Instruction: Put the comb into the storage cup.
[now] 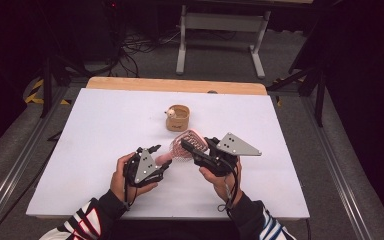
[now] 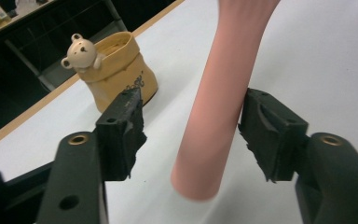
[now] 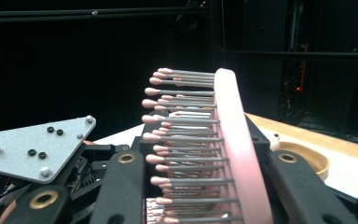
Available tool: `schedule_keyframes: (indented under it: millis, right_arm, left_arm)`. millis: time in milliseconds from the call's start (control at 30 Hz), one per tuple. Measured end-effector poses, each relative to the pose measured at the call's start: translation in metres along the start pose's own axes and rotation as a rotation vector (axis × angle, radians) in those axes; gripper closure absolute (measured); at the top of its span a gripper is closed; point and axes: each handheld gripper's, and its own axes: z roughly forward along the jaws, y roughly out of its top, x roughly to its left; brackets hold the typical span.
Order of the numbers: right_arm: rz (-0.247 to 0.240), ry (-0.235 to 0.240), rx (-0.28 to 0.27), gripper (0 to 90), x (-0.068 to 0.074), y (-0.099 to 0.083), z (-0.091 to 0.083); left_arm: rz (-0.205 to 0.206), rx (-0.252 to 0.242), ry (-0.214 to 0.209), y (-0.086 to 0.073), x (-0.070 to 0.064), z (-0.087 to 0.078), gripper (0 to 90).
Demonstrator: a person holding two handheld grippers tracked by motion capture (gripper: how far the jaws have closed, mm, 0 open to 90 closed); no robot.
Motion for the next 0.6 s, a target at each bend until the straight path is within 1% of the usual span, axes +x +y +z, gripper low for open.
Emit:
schedule_keyframes:
  millis: [133, 167, 200, 233, 267, 300, 367, 400, 467, 533, 600]
  right_arm:
    - [-0.011, -0.022, -0.011, 62.7, -0.003, 0.003, -0.004]
    - [-0.016, -0.034, -0.006, 62.7, -0.004, 0.004, -0.005]
    - [-0.024, -0.041, -0.008, 62.7, -0.005, 0.005, -0.006]
    - [-0.024, -0.041, -0.008, 62.7, -0.005, 0.005, -0.006]
    - [-0.024, -0.05, -0.011, 62.8, -0.006, 0.006, -0.008]
    - [-0.029, -0.058, -0.016, 62.8, -0.009, 0.008, -0.011]
    - [-0.033, -0.068, -0.022, 62.8, -0.01, 0.009, -0.013]
    - [-0.038, -0.071, -0.024, 62.8, -0.011, 0.01, -0.014]
    - [-0.041, -0.076, -0.029, 62.8, -0.013, 0.011, -0.017]
    - [-0.044, -0.082, -0.034, 62.8, -0.015, 0.013, -0.019]
    - [-0.052, -0.091, -0.04, 62.8, -0.015, 0.014, -0.02]
  left_arm:
    - [0.008, -0.005, 0.0, -0.003, 0.005, -0.002, 36.9]
    - [0.021, 0.003, -0.004, -0.004, 0.006, -0.002, 36.9]
    - [0.043, 0.003, 0.0, -0.006, 0.008, -0.002, 36.9]
    - [0.043, 0.003, 0.0, -0.006, 0.008, -0.002, 37.0]
    - [0.044, -0.003, -0.002, -0.008, 0.009, -0.003, 37.0]
    - [0.031, -0.011, -0.027, -0.009, 0.012, -0.004, 36.0]
    - [0.04, -0.02, -0.023, -0.011, 0.014, -0.005, 33.6]
    - [0.032, -0.025, -0.033, -0.011, 0.016, -0.005, 32.7]
    - [0.032, -0.023, -0.032, -0.012, 0.018, -0.005, 29.8]
    - [0.017, -0.024, -0.046, -0.014, 0.022, -0.007, 28.0]
    - [0.004, -0.04, -0.064, -0.016, 0.024, -0.009, 24.2]
